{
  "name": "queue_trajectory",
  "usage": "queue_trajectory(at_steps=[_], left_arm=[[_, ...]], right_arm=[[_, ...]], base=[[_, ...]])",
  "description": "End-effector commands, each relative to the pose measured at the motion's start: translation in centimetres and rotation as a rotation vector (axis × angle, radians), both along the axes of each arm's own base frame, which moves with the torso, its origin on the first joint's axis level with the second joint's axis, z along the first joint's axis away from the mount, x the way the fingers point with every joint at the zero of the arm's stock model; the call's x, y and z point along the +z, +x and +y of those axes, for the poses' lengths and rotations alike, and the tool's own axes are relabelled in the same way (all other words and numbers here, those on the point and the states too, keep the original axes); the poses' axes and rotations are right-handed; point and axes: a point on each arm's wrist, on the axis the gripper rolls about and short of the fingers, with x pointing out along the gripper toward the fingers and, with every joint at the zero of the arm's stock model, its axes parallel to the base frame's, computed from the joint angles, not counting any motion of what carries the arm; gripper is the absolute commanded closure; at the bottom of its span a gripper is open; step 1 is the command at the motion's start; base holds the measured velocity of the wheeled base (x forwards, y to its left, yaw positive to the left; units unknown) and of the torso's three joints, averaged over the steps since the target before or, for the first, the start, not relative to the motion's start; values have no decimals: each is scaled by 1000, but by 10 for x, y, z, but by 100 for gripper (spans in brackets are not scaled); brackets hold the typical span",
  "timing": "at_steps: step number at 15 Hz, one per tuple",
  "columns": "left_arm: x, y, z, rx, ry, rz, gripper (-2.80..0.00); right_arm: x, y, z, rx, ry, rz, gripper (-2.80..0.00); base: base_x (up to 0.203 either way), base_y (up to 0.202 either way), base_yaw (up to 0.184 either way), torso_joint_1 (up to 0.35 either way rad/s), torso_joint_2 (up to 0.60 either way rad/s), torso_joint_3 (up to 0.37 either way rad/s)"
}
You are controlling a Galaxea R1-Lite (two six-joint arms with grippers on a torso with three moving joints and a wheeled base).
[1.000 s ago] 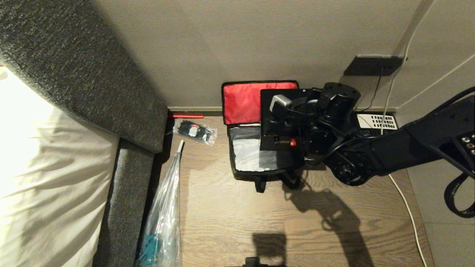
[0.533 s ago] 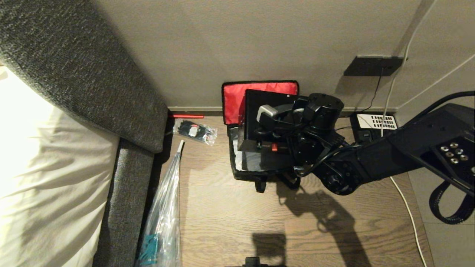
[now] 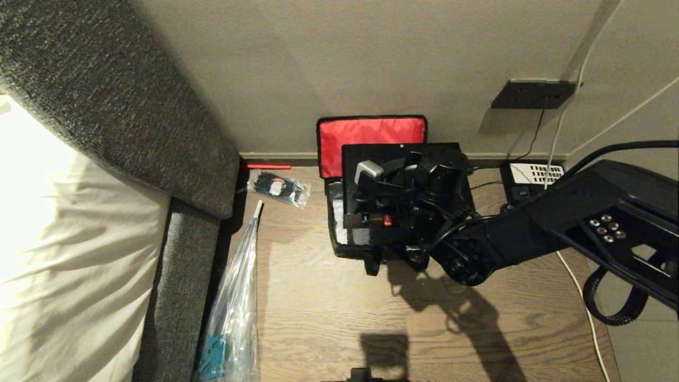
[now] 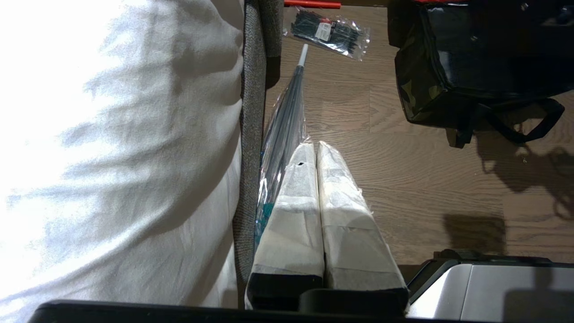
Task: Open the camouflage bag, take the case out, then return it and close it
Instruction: Place the black box back
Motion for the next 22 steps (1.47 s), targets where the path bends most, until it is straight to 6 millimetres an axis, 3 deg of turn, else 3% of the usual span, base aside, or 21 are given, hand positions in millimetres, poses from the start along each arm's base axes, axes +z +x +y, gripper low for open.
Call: queue_trajectory(at_steps=[1, 9, 22], left_arm=[[0, 0, 0, 0, 0, -1, 0], [0, 0, 0, 0, 0, -2, 0], [0, 0, 0, 0, 0, -1, 0]], right_arm=[[-6, 2, 5, -1, -8, 3, 0], [-27, 15, 18, 4, -10, 11, 0], [-43, 27, 26, 4, 14, -4, 0]], base=[[0, 0, 0, 0, 0, 0], [0, 0, 0, 0, 0, 0], [0, 0, 0, 0, 0, 0]])
